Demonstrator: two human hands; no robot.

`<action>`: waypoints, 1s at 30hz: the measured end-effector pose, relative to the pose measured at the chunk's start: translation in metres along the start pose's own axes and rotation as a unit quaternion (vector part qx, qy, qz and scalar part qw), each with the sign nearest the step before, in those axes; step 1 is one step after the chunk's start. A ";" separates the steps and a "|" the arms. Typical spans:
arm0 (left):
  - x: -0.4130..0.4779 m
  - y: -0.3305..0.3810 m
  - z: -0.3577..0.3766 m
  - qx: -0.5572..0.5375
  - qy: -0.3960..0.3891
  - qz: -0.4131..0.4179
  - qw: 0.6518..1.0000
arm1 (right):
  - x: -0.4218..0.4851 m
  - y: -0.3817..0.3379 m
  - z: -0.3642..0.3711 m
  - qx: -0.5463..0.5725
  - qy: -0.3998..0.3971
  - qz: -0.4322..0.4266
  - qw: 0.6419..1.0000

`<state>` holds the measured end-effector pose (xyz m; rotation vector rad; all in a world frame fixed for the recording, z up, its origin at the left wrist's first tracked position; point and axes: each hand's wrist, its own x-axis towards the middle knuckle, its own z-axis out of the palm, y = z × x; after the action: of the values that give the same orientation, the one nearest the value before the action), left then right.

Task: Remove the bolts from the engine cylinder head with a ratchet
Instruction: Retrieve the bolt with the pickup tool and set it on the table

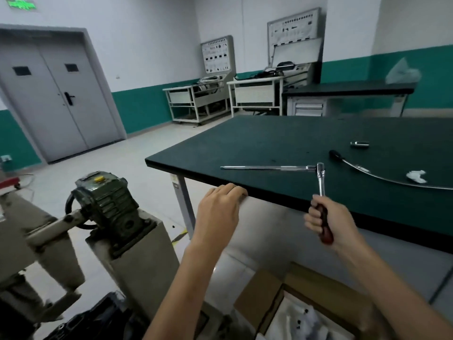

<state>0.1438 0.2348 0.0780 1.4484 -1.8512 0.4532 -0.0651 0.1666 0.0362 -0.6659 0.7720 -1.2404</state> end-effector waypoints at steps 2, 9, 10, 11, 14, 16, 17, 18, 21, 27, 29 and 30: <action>0.001 -0.006 0.004 -0.005 -0.015 -0.024 1.000 | 0.023 -0.010 -0.009 -0.008 0.043 -0.007 0.999; 0.005 -0.018 0.021 -0.009 -0.064 -0.063 0.996 | 0.083 -0.037 -0.038 -0.007 0.123 -0.015 0.992; 0.005 -0.018 0.024 -0.009 -0.067 -0.062 0.996 | 0.090 -0.040 -0.042 -0.004 0.129 -0.013 0.992; 0.006 -0.018 0.026 -0.008 -0.070 -0.062 0.996 | 0.096 -0.042 -0.045 0.000 0.134 -0.009 0.991; 0.008 -0.018 0.031 -0.009 -0.072 -0.059 0.996 | 0.116 -0.047 -0.054 -0.010 0.162 0.001 0.987; 0.010 -0.018 0.034 -0.008 -0.069 -0.054 0.996 | 0.130 -0.050 -0.060 -0.025 0.180 0.005 0.983; 0.010 -0.018 0.035 -0.007 -0.069 -0.051 0.996 | 0.137 -0.051 -0.063 -0.026 0.185 0.006 0.982; 0.011 -0.019 0.036 -0.007 -0.070 -0.050 0.996 | 0.144 -0.052 -0.065 -0.028 0.187 0.007 0.982; 0.012 -0.019 0.038 -0.008 -0.075 -0.049 0.996 | 0.165 -0.056 -0.072 -0.074 0.194 0.000 0.978; 0.019 -0.022 0.044 -0.013 -0.084 -0.030 0.996 | 0.201 -0.056 -0.089 -0.259 0.228 0.001 0.939; 0.021 -0.022 0.046 -0.011 -0.088 -0.022 0.996 | 0.212 -0.059 -0.094 -0.305 0.219 -0.012 0.927; 0.021 -0.023 0.047 -0.012 -0.088 -0.018 0.996 | 0.216 -0.061 -0.096 -0.321 0.212 -0.019 0.923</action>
<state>0.1480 0.1820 0.0581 1.5441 -1.9573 0.2934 -0.1463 -0.0602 -0.0036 -0.9526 1.5721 -1.1772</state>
